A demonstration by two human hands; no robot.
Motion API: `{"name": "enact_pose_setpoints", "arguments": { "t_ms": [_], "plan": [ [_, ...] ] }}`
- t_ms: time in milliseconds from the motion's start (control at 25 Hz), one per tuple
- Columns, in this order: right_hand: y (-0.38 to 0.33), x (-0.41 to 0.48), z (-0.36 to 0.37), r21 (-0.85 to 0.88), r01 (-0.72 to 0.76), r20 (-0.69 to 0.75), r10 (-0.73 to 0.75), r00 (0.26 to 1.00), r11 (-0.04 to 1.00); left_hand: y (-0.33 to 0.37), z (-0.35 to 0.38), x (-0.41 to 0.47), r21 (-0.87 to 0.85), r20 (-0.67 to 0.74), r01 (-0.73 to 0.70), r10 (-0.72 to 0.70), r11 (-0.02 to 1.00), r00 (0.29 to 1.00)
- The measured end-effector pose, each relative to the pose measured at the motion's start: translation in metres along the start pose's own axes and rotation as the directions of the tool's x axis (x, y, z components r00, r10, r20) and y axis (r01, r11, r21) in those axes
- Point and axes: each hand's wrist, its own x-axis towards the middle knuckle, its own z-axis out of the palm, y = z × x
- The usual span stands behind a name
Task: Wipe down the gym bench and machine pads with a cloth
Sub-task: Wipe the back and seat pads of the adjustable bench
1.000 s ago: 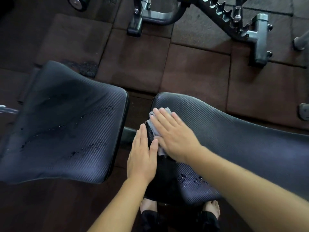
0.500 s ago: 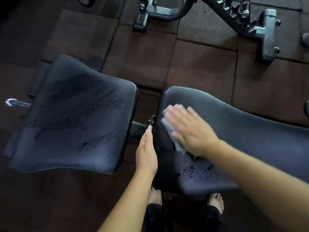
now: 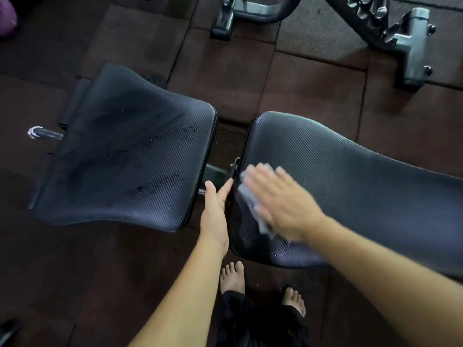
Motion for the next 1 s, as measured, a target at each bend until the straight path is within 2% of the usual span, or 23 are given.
{"name": "enact_pose_setpoints", "arguments": {
  "t_ms": [80,120,160,280,360,440,520,560,600,680,720,800,880,1000],
  "plan": [
    [0.017,0.026,-0.008,0.024,-0.258,-0.037,0.259,0.965,0.966,-0.007,-0.001,-0.006,-0.024,-0.001,-0.007,0.007,1.0,1.0],
    [0.004,0.034,-0.009,0.034,-0.335,-0.022,0.336,0.942,0.942,-0.009,-0.003,-0.008,-0.038,0.003,-0.008,0.008,0.999,1.0],
    [-0.021,0.035,-0.003,0.041,-0.344,-0.022,0.345,0.938,0.938,-0.008,-0.005,-0.01,-0.063,0.012,-0.005,0.005,0.998,1.0],
    [-0.093,-0.015,0.015,0.032,-0.056,0.033,0.055,0.998,0.998,-0.005,-0.015,-0.012,-0.141,0.043,0.045,-0.039,0.989,0.998],
    [-0.075,-0.039,0.019,0.051,0.036,0.002,-0.036,0.999,0.998,-0.003,-0.018,-0.014,-0.119,0.05,0.059,-0.053,0.991,0.997],
    [-0.038,-0.032,0.017,0.057,-0.124,-0.009,0.125,0.992,0.991,-0.003,-0.016,-0.016,-0.051,0.053,0.043,-0.04,0.998,0.998],
    [-0.022,-0.01,0.011,0.088,-0.387,-0.034,0.391,0.92,0.918,-0.003,-0.008,-0.019,0.024,0.036,0.013,-0.014,1.0,0.999],
    [-0.035,0.001,0.009,0.117,-0.468,-0.036,0.475,0.879,0.876,-0.005,-0.004,-0.02,0.068,0.023,-0.009,0.008,0.998,1.0],
    [-0.058,0.007,0.011,0.144,-0.484,-0.047,0.494,0.868,0.863,-0.005,-0.002,-0.02,0.103,-0.004,-0.034,0.035,0.994,0.999],
    [-0.101,-0.016,0.019,0.138,-0.348,-0.039,0.356,0.934,0.927,-0.007,0.004,-0.019,0.172,-0.04,-0.066,0.074,0.983,0.996],
    [-0.105,-0.039,0.024,0.122,-0.282,-0.037,0.288,0.957,0.952,-0.008,0.007,-0.019,0.205,-0.07,-0.075,0.091,0.976,0.993],
    [-0.07,-0.091,0.037,0.125,-0.306,-0.085,0.318,0.944,0.944,-0.01,0.014,-0.018,0.332,-0.093,-0.102,0.14,0.938,0.986],
    [-0.017,-0.134,0.043,0.155,-0.528,-0.076,0.544,0.836,0.835,-0.012,0.02,-0.017,0.441,-0.103,-0.126,0.189,0.889,0.977],
    [0.011,-0.142,0.037,0.228,-0.79,-0.026,0.814,0.58,0.569,-0.014,0.027,-0.019,0.588,-0.11,-0.149,0.261,0.795,0.959]
  ]
}}
